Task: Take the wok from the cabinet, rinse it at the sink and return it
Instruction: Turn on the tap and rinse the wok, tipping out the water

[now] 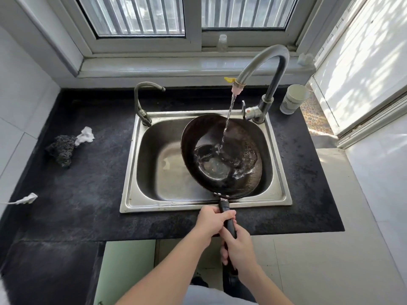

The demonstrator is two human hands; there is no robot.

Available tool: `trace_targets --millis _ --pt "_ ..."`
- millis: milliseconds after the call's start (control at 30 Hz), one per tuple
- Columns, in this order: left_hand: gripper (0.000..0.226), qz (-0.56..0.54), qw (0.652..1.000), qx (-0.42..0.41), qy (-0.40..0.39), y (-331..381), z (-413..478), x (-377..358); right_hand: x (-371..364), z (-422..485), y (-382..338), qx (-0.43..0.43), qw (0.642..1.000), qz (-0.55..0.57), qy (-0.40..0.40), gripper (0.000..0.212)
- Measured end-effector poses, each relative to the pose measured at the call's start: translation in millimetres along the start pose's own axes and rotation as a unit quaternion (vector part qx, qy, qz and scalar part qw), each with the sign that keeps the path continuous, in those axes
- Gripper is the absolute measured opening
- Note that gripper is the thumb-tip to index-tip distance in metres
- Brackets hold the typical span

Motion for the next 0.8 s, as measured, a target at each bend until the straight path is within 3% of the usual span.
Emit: trace_targets --millis 167,367,567,667,800 --pt "0.019 -0.071 0.997 0.014 -0.036 -3 -3 1 -5 -2 -1 0.02 0.998 -0.054 0.03 0.01" --pt "0.024 -0.13 0.987 0.033 -0.091 -10 -8 -4 -3 -7 -1 0.033 0.992 -0.11 0.046 0.013" --pt "0.023 -0.139 0.985 0.023 -0.095 -23 -8 -9 6 -3 17 0.054 0.98 -0.185 0.044 0.004" --pt "0.02 -0.133 0.987 0.015 -0.091 -24 -6 -10 12 0 20 0.061 0.973 -0.22 0.041 0.01" --pt "0.021 -0.118 0.991 0.006 -0.058 -21 -3 -10 14 1 17 0.058 0.982 -0.182 0.01 0.005"
Point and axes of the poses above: each hand's wrist, its own z-axis towards the middle knuckle, its own x-axis out of the back of the hand, y = z × x, the point moved 7 cm from there along z, towards the middle knuckle, and after that the axes turned 1 degree about x, right-handed, at the moved point
